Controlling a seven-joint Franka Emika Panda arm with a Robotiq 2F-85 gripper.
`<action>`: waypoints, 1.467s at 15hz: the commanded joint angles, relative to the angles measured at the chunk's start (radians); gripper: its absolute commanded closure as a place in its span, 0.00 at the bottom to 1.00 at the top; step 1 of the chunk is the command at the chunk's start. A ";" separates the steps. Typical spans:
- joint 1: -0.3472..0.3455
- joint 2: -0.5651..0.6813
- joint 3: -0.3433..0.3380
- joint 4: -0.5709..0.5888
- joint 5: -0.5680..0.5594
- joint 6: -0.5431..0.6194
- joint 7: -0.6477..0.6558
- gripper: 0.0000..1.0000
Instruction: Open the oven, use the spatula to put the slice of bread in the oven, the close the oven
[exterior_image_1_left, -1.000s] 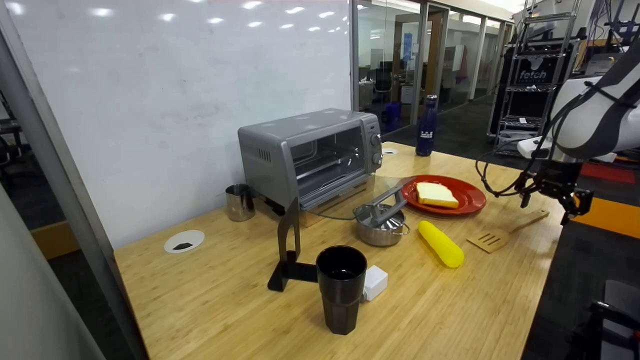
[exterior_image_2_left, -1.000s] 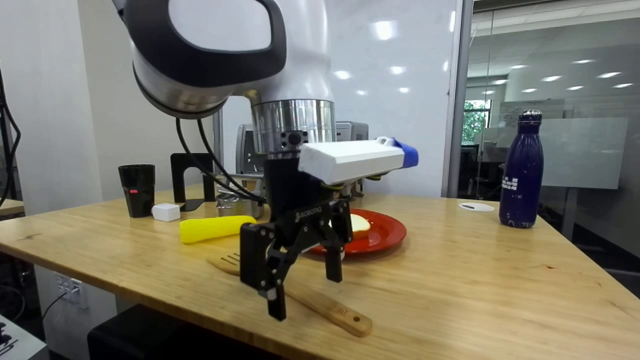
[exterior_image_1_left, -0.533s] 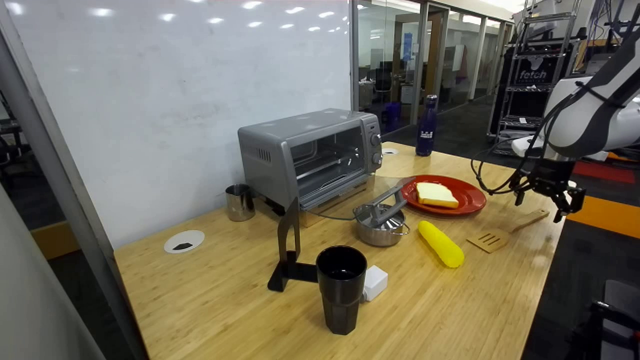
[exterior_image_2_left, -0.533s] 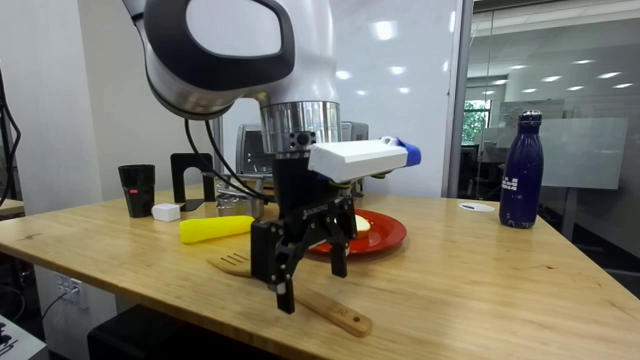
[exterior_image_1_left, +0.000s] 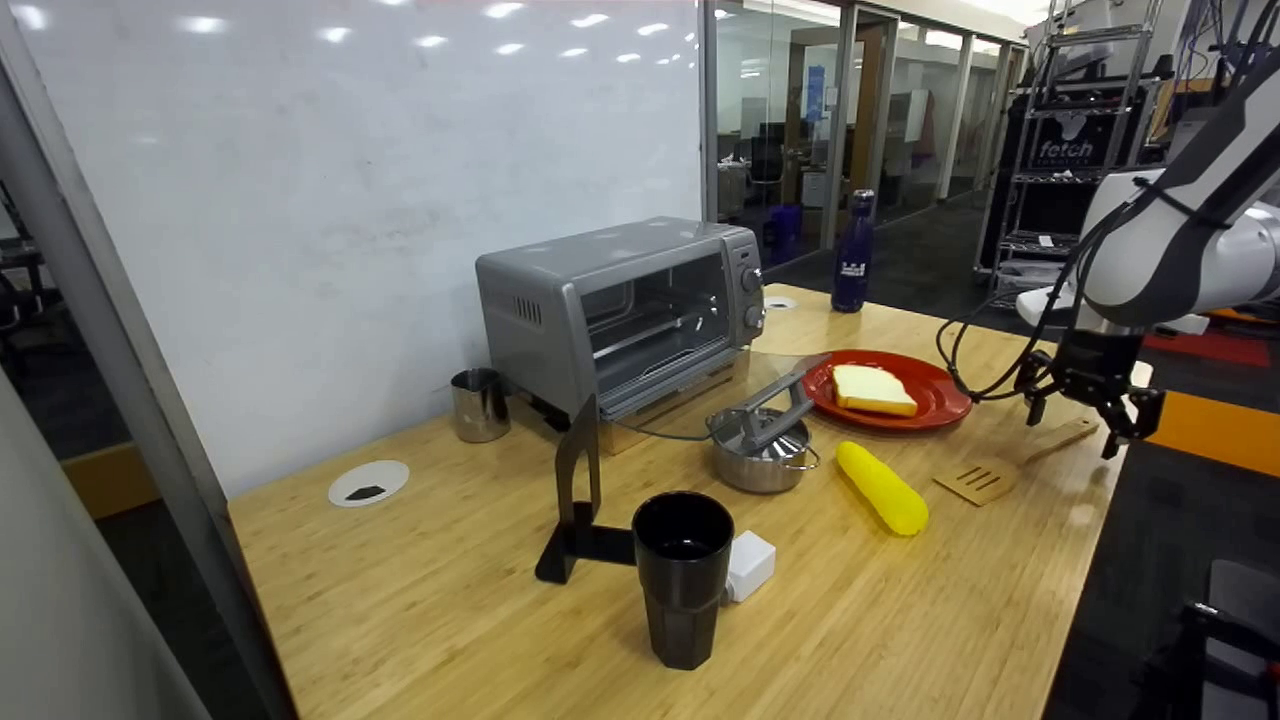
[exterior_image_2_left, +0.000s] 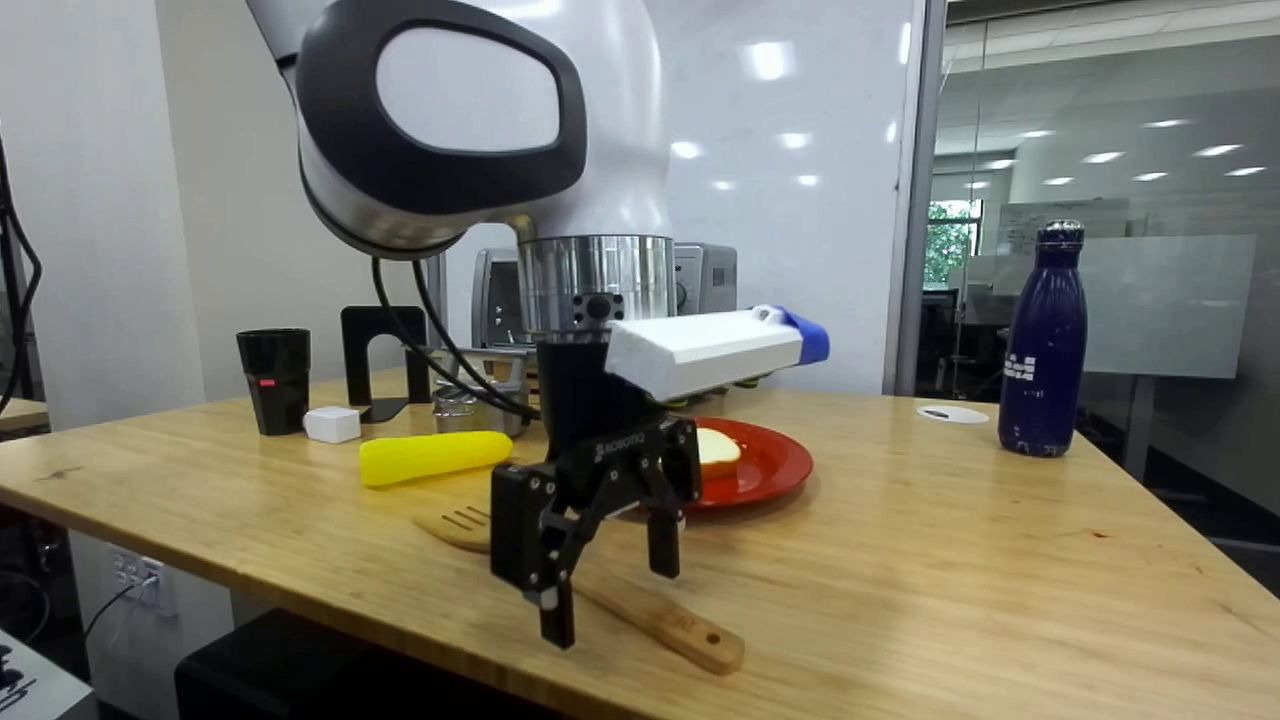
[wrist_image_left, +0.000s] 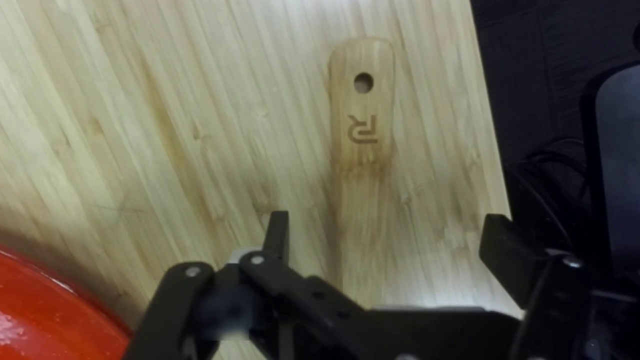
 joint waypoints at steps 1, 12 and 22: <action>-0.036 0.017 0.028 0.011 0.008 0.016 -0.030 0.34; -0.045 -0.009 0.025 0.000 0.006 0.019 -0.043 0.93; -0.054 -0.219 -0.033 -0.009 -0.069 -0.225 -0.138 0.93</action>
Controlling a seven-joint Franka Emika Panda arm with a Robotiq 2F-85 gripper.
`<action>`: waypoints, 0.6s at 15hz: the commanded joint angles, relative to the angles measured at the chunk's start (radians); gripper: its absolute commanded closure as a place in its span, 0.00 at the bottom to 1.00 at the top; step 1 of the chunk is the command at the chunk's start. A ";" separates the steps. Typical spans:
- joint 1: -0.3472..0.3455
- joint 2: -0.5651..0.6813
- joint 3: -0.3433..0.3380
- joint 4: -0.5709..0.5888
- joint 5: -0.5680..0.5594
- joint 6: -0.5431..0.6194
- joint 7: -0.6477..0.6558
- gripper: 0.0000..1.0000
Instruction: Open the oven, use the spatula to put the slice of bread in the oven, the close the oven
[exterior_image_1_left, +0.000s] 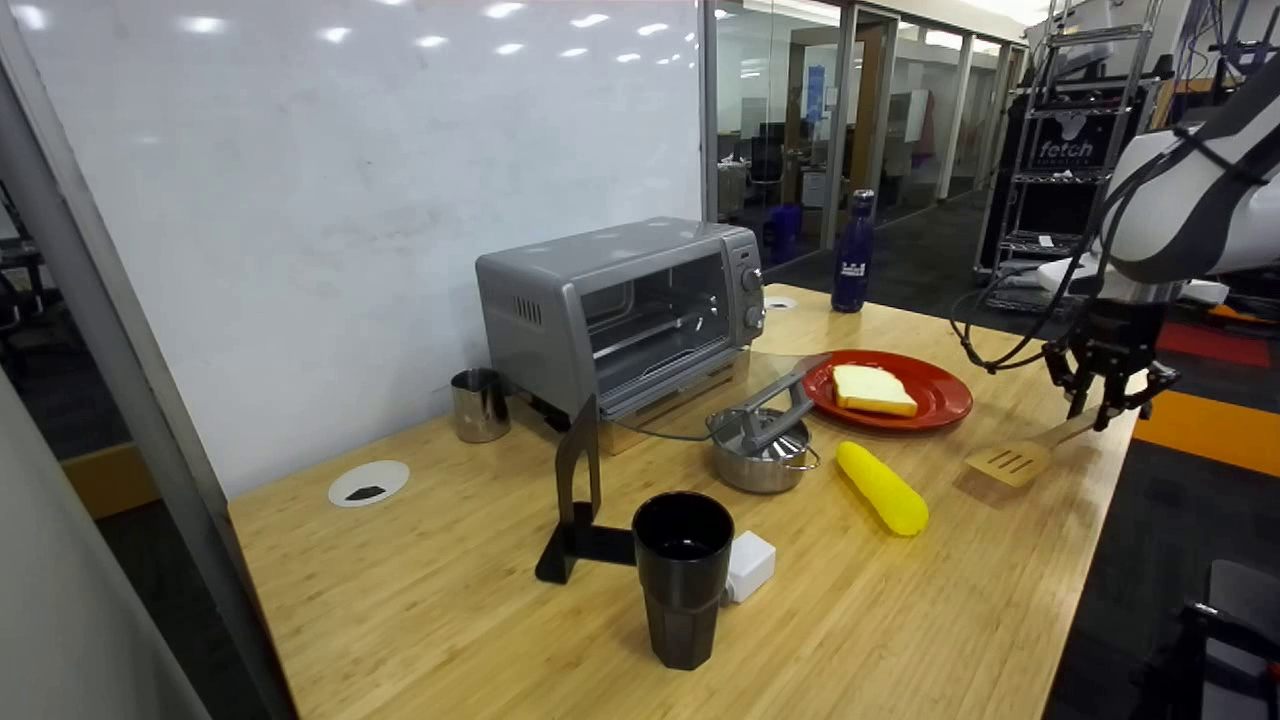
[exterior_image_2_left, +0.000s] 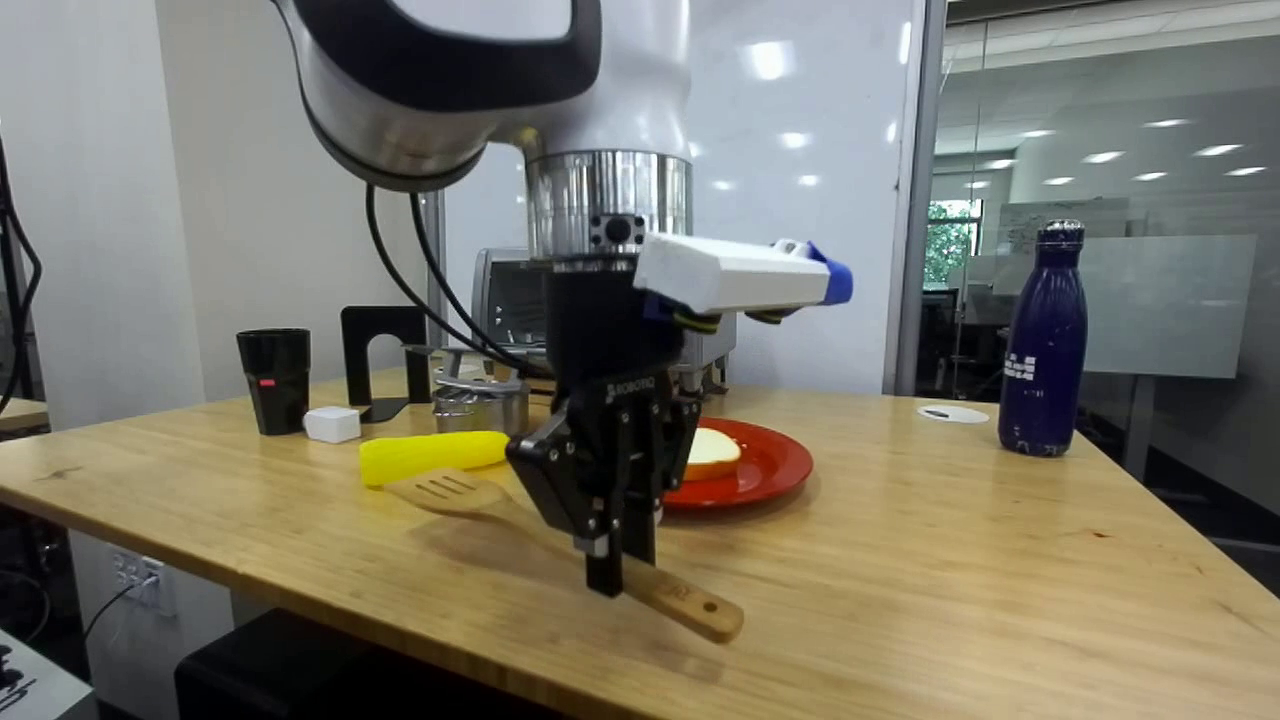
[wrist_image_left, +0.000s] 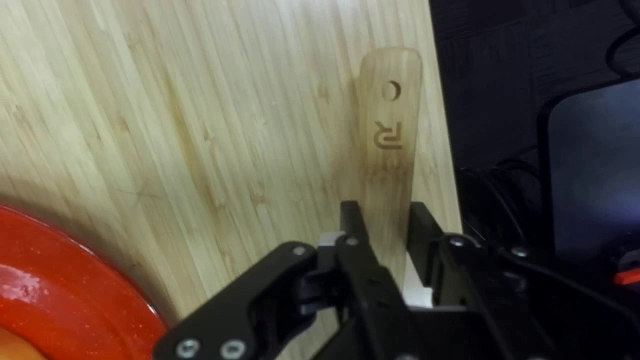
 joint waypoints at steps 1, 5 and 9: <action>-0.018 -0.129 -0.032 -0.004 -0.061 -0.129 -0.047 0.93; -0.030 -0.195 -0.082 0.065 -0.109 -0.236 -0.034 0.93; -0.044 -0.191 -0.128 0.181 -0.106 -0.296 -0.023 0.93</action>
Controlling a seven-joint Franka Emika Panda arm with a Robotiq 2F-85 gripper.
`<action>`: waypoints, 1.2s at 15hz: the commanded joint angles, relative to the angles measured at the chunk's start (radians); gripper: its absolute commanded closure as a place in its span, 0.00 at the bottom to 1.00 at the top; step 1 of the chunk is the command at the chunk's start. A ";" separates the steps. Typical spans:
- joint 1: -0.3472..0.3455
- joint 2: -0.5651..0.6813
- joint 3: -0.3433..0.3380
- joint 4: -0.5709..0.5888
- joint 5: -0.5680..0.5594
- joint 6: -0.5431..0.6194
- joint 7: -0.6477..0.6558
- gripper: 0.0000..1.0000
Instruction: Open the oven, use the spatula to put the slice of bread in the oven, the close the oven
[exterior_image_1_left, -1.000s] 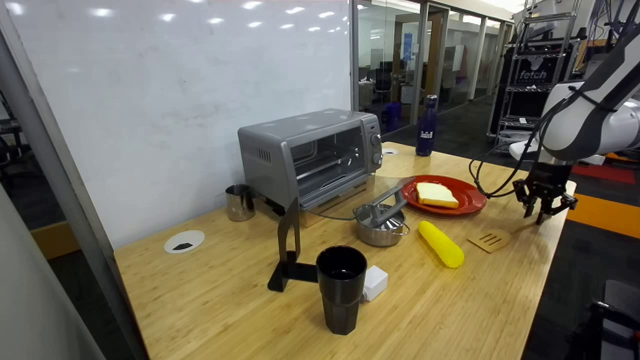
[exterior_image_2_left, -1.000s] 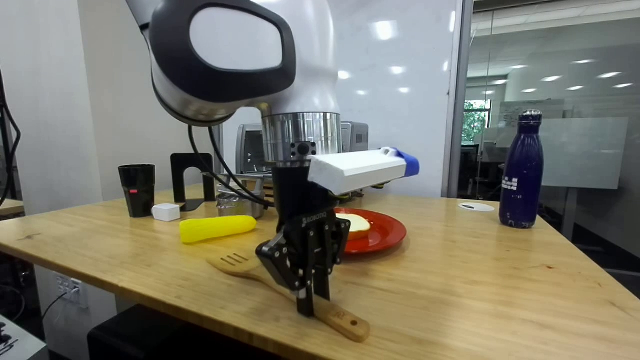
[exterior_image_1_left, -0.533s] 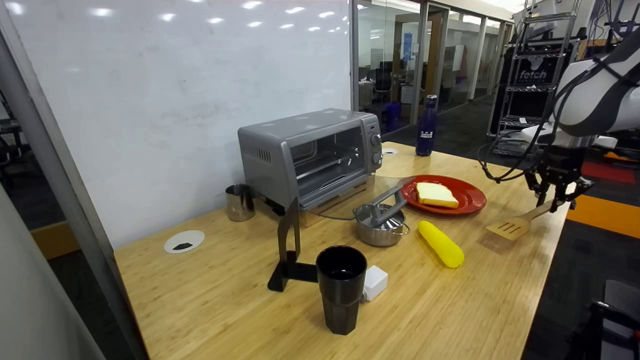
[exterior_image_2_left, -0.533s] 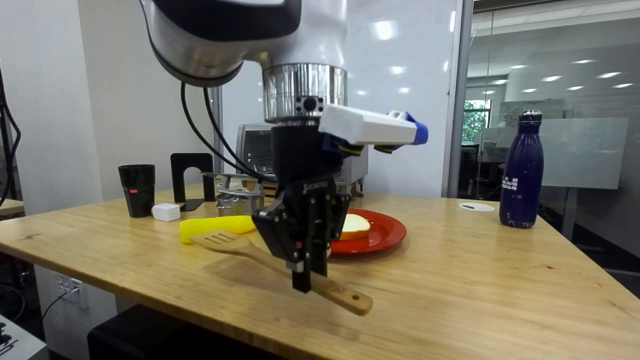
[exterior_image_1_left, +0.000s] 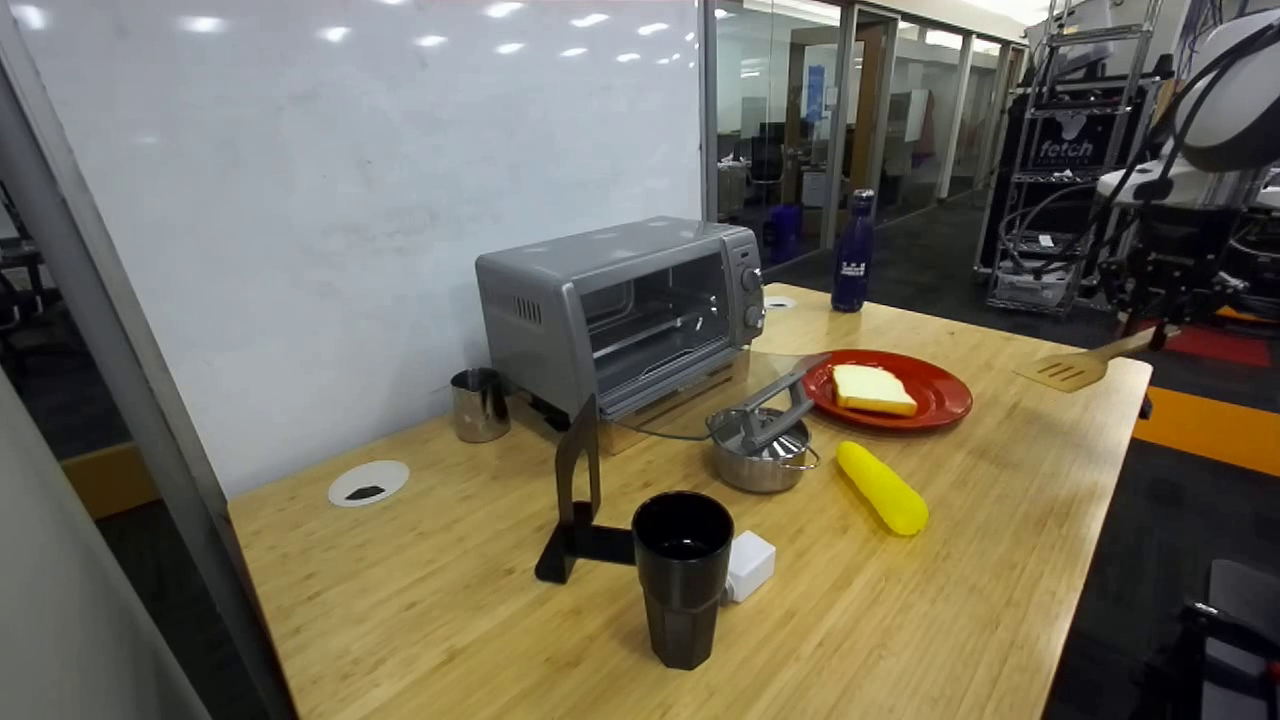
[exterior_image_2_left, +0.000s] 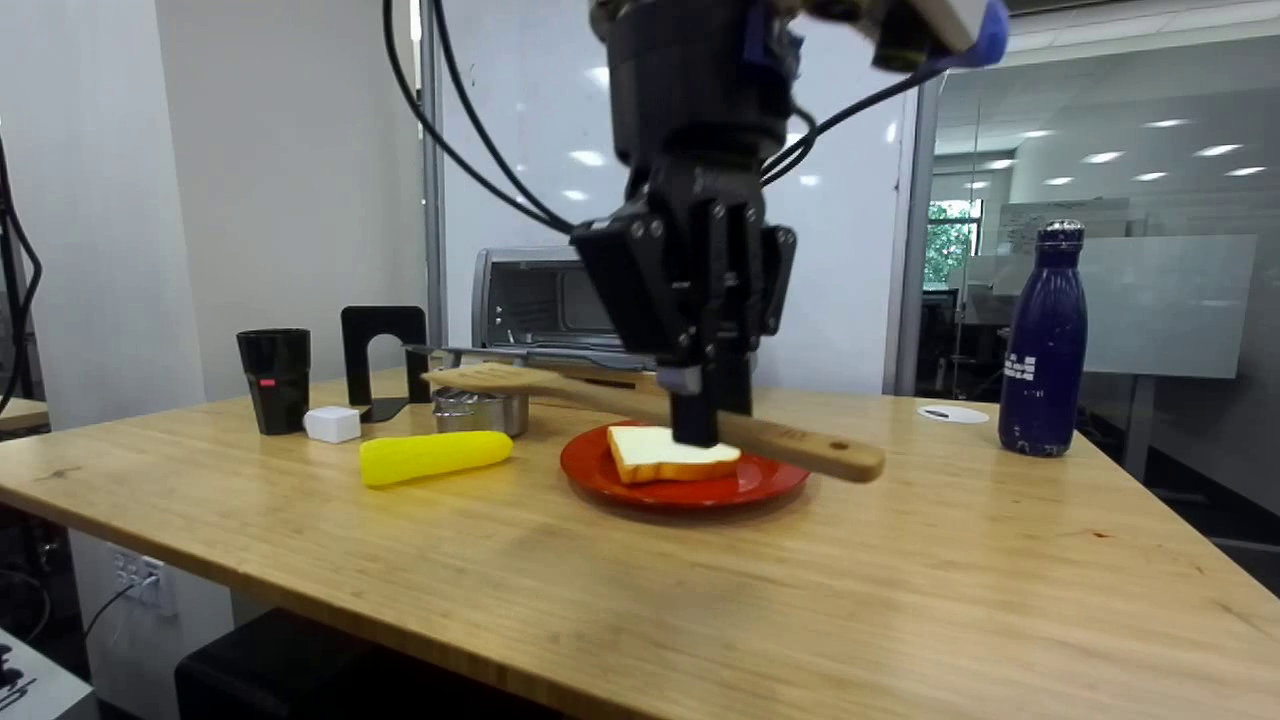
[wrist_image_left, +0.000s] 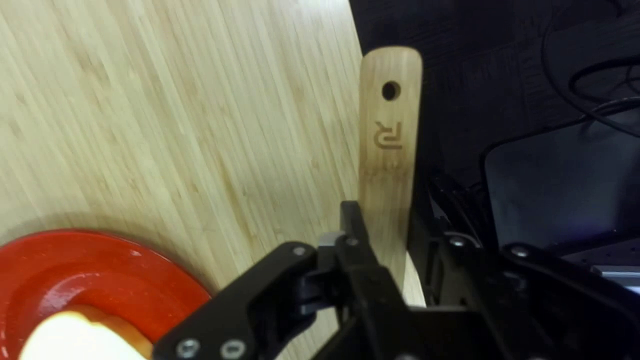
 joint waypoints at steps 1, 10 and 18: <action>-0.021 0.024 -0.024 0.118 -0.009 -0.070 0.007 0.93; -0.027 0.185 -0.049 0.381 0.011 -0.187 0.087 0.93; -0.040 0.383 -0.008 0.547 0.012 -0.293 0.170 0.93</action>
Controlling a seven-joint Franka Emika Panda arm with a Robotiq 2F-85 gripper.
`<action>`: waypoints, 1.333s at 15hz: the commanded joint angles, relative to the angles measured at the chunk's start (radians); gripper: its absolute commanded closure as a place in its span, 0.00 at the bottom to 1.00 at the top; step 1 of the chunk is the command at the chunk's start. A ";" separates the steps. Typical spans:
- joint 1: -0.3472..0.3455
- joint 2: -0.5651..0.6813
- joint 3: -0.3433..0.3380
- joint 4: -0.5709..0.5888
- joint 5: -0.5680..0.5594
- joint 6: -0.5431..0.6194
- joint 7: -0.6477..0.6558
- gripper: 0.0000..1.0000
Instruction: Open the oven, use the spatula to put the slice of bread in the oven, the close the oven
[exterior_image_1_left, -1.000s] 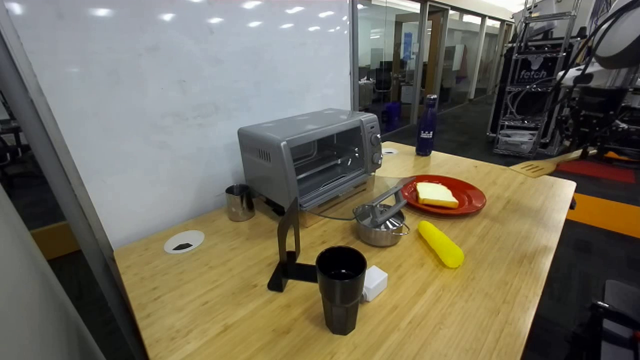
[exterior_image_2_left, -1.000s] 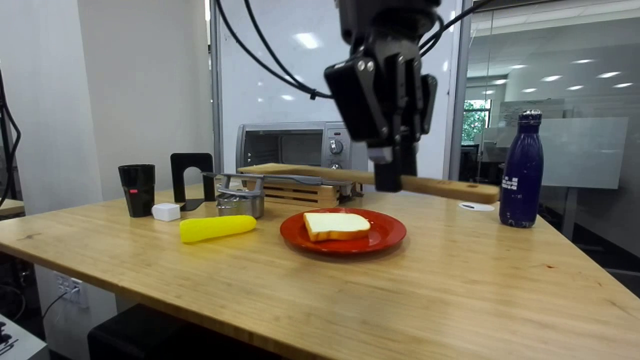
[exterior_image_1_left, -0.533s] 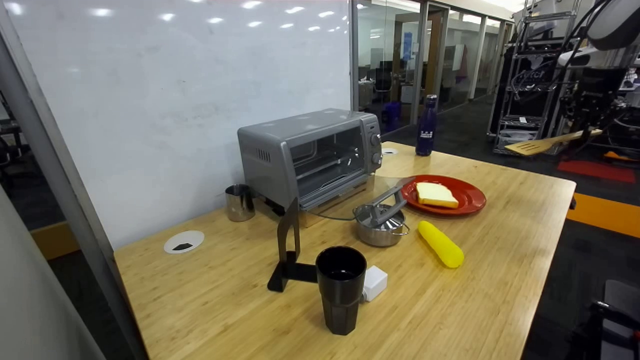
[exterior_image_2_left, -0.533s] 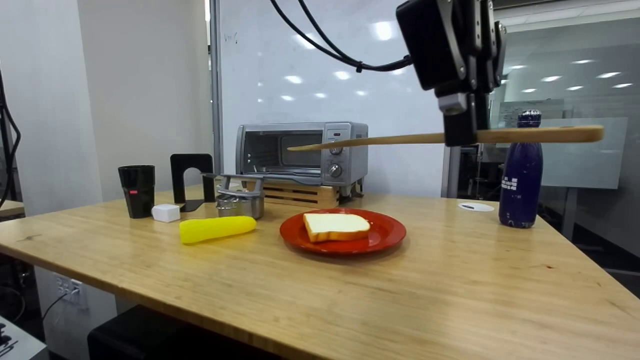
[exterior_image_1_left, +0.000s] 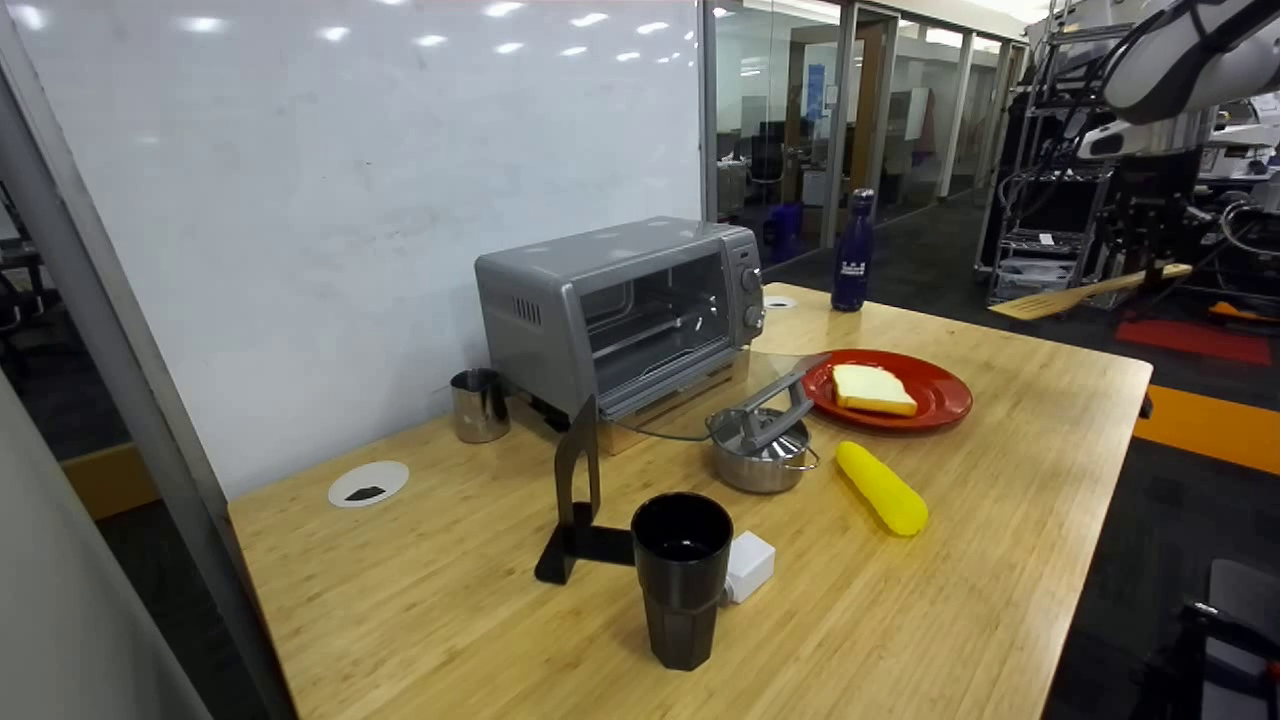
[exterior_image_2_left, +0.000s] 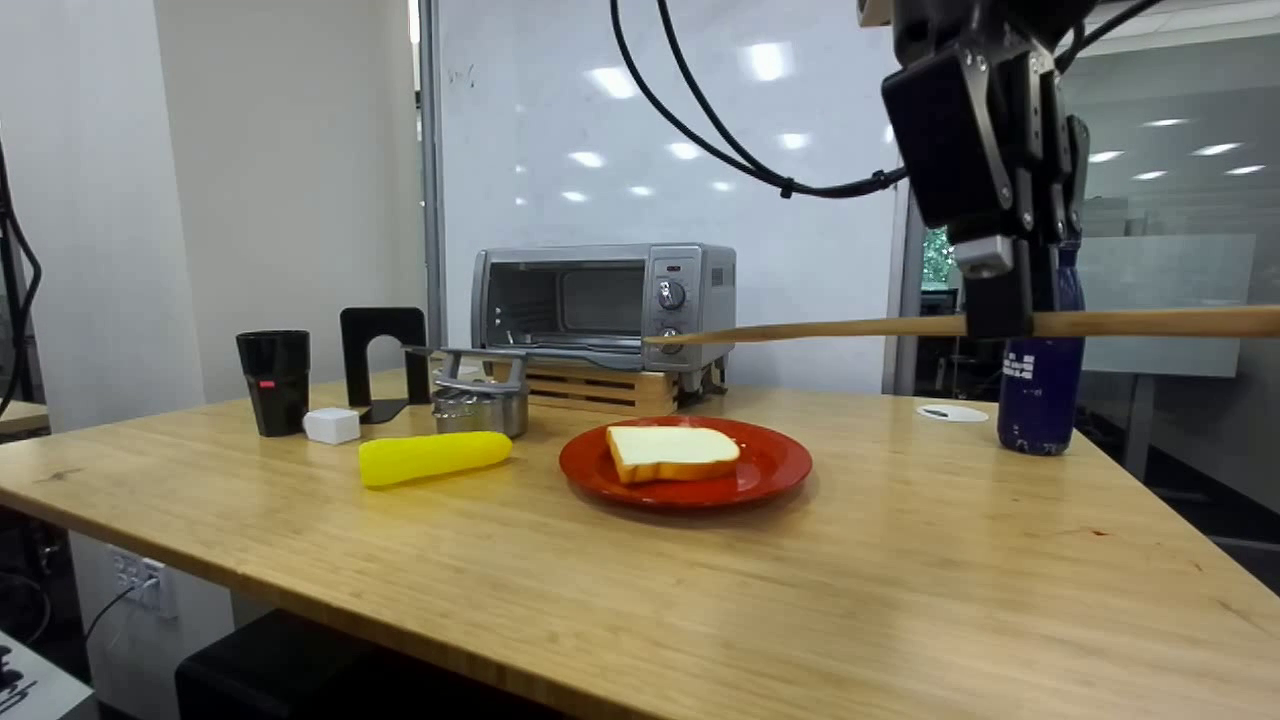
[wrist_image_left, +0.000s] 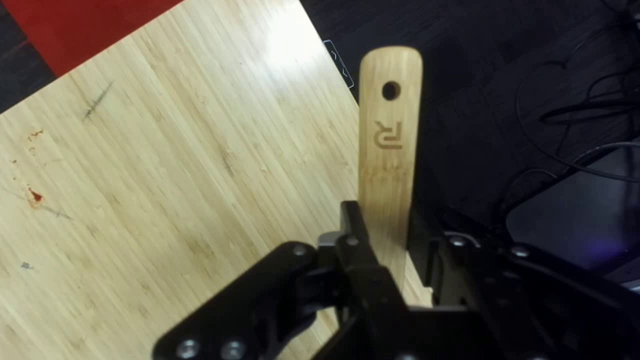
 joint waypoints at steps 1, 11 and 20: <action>-0.024 0.106 0.046 0.096 0.007 -0.058 0.039 0.93; -0.031 0.275 0.132 0.233 -0.010 -0.147 0.138 0.93; -0.033 0.271 0.146 0.214 -0.020 -0.145 0.147 0.74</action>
